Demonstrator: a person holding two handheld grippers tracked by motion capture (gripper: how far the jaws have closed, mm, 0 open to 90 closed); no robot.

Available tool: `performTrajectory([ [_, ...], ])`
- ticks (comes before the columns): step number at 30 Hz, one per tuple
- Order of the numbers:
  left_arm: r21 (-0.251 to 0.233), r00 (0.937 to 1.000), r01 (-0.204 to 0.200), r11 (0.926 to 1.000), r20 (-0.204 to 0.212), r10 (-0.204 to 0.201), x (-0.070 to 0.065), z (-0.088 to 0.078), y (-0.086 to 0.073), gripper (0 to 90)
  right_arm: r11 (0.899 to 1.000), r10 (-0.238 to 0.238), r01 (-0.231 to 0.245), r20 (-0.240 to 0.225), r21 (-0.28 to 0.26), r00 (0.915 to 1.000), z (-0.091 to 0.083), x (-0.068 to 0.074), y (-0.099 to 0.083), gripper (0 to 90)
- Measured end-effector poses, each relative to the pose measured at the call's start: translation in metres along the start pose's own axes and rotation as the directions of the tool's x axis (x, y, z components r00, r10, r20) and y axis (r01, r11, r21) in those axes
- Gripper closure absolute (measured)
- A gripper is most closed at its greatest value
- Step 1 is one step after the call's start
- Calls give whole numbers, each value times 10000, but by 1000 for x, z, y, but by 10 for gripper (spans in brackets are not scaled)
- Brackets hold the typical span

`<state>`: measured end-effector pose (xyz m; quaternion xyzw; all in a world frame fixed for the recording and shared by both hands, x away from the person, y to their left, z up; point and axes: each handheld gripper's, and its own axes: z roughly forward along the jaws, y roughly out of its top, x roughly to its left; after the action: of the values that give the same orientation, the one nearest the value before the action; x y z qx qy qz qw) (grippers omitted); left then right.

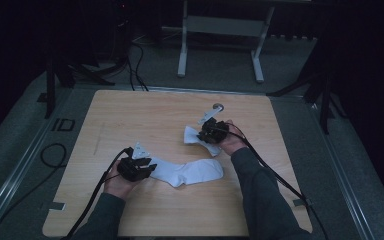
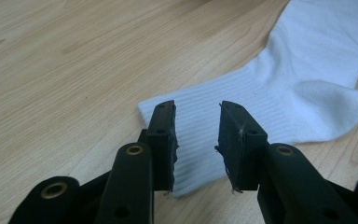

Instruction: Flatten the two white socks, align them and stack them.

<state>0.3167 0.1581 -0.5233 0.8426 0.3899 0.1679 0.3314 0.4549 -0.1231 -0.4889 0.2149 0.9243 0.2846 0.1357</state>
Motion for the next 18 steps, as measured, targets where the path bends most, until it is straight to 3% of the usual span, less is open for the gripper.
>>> performTrajectory([
  [18,-27,10000,64,10000,-45,-64,2,-1,0,666,9985,96,-88,151,-540,9998,-50,1,-13,827],
])
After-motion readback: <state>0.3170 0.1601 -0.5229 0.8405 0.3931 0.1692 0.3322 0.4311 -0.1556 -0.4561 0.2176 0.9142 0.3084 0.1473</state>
